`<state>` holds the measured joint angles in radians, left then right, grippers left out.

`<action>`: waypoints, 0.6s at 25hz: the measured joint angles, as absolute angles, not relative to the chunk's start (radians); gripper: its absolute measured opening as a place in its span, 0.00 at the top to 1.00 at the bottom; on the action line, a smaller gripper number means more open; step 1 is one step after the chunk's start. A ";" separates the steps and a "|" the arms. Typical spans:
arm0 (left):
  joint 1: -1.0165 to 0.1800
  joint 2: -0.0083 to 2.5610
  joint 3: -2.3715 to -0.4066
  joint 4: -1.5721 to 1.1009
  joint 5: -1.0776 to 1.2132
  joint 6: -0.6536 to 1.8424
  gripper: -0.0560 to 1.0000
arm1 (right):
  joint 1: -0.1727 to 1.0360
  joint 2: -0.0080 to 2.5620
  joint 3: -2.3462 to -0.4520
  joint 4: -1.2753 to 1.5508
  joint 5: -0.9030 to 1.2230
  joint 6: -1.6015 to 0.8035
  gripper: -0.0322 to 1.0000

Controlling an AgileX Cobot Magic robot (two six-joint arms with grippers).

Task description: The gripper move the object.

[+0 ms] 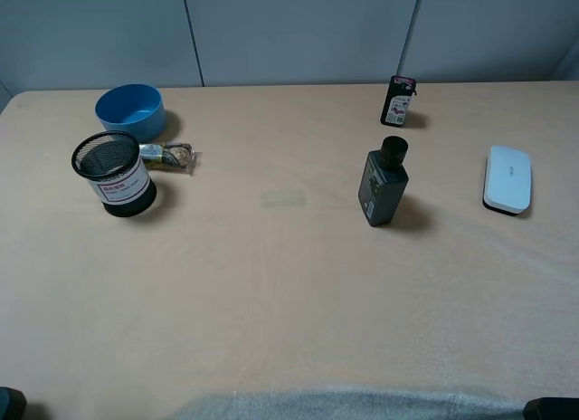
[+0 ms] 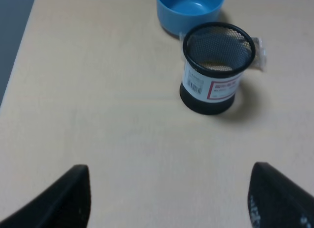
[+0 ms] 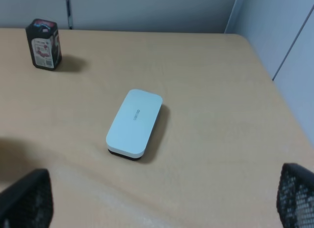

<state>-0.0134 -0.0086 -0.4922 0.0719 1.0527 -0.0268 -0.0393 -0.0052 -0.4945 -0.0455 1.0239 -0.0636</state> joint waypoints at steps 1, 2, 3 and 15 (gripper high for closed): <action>-0.013 -0.009 -0.492 0.070 1.053 -0.025 0.25 | -0.039 -0.005 -0.494 -0.046 1.024 -0.064 0.30; -0.013 -0.009 -0.492 0.068 1.053 -0.023 0.25 | -0.039 -0.005 -0.494 -0.046 1.024 -0.064 0.30; -0.013 -0.009 -0.491 0.067 1.053 -0.022 0.25 | -0.039 -0.005 -0.494 -0.046 1.024 -0.064 0.30; -0.013 -0.009 -0.491 0.064 1.053 -0.020 0.25 | -0.039 -0.005 -0.494 -0.046 1.024 -0.064 0.30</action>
